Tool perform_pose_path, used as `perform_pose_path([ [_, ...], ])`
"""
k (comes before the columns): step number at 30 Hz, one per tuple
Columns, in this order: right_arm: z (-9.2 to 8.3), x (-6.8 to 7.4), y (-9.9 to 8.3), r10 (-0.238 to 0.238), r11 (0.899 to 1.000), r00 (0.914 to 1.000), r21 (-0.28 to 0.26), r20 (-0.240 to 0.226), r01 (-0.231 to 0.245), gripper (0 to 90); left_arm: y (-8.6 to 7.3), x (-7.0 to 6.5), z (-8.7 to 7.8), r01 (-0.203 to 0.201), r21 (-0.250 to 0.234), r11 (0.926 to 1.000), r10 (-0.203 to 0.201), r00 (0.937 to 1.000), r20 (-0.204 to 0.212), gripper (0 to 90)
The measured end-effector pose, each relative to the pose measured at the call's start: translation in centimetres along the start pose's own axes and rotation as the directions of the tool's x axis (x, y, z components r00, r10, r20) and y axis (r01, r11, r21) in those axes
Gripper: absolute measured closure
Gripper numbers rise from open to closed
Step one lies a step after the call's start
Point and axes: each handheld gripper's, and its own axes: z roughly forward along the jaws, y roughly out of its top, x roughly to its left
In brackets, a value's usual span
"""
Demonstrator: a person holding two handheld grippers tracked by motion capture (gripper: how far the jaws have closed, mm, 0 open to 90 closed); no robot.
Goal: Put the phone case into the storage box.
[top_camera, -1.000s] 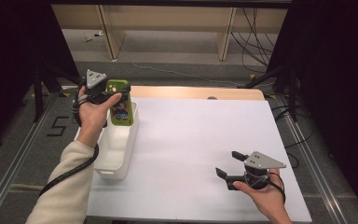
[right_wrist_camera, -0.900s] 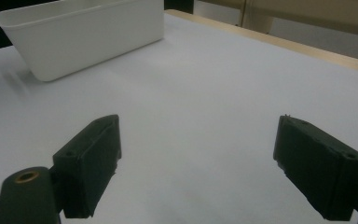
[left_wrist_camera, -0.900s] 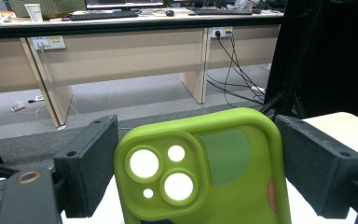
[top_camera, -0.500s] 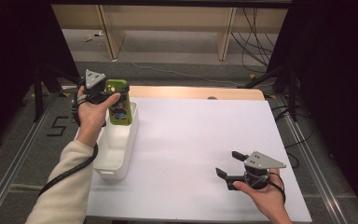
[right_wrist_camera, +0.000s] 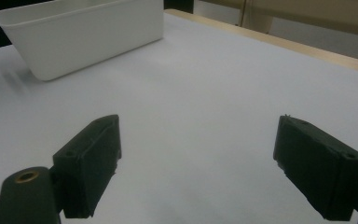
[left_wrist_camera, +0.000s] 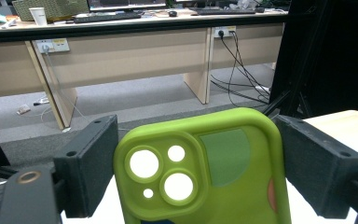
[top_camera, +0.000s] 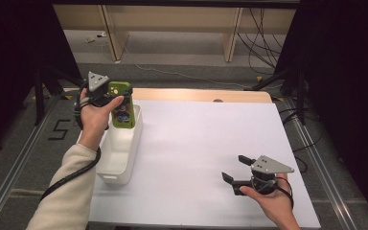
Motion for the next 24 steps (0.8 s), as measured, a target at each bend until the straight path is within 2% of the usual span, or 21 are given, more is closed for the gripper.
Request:
perform_pose_path([
  [24,0.04,-0.02,-0.03,0.003,1.000,1.0000,0.000,0.001,-0.003,16.1,-0.40,0.38,0.67,-0.013,0.002,0.9999,0.013,0.9998,-0.013,16.0],
])
